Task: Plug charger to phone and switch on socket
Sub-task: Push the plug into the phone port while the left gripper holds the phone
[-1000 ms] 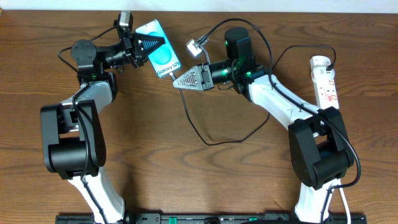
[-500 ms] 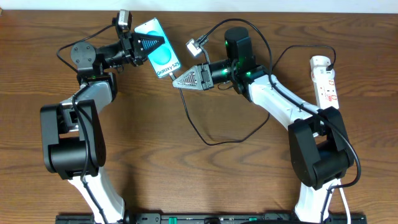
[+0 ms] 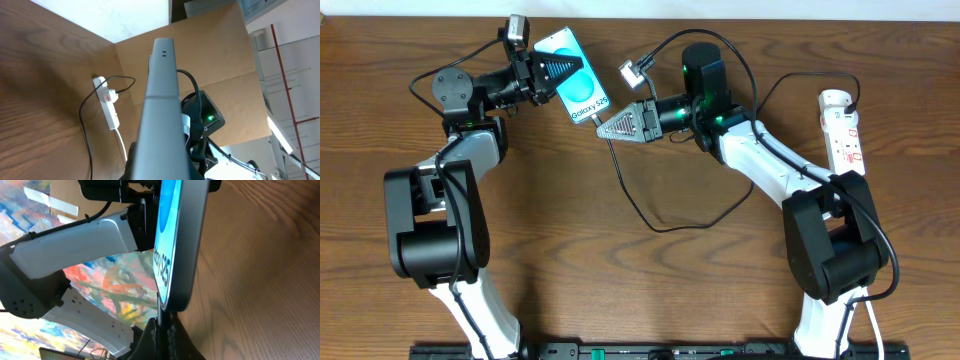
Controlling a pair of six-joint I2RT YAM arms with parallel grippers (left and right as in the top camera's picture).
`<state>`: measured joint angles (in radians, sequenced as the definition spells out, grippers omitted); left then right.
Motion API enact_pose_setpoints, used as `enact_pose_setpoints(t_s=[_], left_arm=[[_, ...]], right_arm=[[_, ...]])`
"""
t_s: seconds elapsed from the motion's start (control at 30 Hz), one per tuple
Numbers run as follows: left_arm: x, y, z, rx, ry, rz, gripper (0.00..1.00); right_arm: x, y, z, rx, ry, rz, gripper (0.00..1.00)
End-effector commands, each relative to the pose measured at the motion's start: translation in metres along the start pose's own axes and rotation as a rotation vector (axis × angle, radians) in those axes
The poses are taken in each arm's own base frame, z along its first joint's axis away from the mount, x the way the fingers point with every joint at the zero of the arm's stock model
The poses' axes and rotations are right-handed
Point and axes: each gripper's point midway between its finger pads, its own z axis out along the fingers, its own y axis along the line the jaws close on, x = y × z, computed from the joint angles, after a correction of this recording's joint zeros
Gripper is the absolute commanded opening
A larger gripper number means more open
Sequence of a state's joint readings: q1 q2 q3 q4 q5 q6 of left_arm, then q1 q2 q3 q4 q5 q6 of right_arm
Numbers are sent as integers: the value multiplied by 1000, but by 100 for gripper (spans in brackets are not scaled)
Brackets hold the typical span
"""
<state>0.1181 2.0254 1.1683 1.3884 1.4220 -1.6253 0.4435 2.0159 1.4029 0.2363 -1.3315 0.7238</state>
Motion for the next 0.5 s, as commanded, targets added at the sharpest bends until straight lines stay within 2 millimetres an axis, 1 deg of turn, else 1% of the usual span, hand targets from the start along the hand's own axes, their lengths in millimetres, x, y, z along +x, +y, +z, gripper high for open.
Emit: enact_pose_setpoints(t_s=[0.0, 0.1, 0.37, 0.47], left_arm=[[9, -2, 2, 0, 45, 34, 7], [7, -2, 3, 3, 34, 30, 7], [13, -4, 14, 12, 59, 29, 7], [14, -4, 14, 11, 60, 28, 7]], right_arm=[[-11, -9, -2, 49, -51, -7, 1], [-12, -10, -2, 57, -58, -4, 1], [-14, -13, -2, 72, -73, 3, 1], [-14, -13, -2, 72, -73, 8, 1]])
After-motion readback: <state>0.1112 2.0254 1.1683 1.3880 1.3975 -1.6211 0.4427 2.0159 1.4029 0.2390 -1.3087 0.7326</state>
